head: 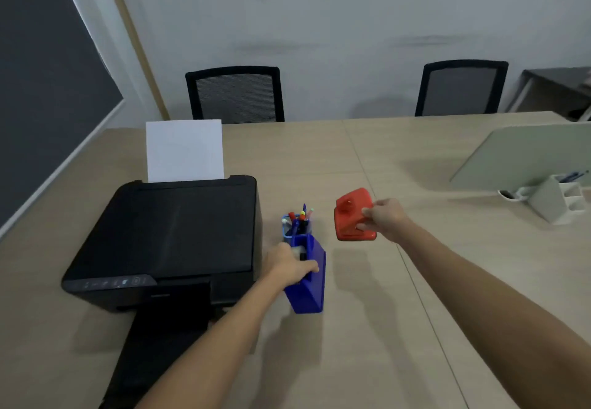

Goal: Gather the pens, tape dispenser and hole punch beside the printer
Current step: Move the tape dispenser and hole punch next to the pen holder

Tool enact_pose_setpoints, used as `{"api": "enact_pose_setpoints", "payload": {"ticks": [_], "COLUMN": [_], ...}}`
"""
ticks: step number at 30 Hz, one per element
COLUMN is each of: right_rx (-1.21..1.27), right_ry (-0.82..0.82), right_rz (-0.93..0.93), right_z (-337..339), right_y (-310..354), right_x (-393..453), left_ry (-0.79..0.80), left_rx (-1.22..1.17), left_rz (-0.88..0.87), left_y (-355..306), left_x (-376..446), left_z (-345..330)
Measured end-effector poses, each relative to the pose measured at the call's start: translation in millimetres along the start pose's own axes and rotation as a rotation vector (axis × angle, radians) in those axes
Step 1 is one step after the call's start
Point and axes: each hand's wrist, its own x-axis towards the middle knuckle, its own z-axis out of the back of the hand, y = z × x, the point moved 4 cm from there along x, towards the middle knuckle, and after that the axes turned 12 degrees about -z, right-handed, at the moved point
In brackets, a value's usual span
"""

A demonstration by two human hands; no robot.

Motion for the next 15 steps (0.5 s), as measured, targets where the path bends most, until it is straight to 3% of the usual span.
{"api": "enact_pose_setpoints", "payload": {"ticks": [7,15], "right_rx": [-0.137,-0.148], "right_ry": [-0.009,0.006], "right_rz": [-0.132,-0.145], "right_z": [-17,-44], "right_y": [-84,-112], "right_x": [48,57], "left_ry": [-0.07,-0.097], "left_rx": [0.177,0.239], "left_rz": [0.133,0.196], "left_y": [42,55], "left_x": [25,46], "left_z": [-46,-70]}}
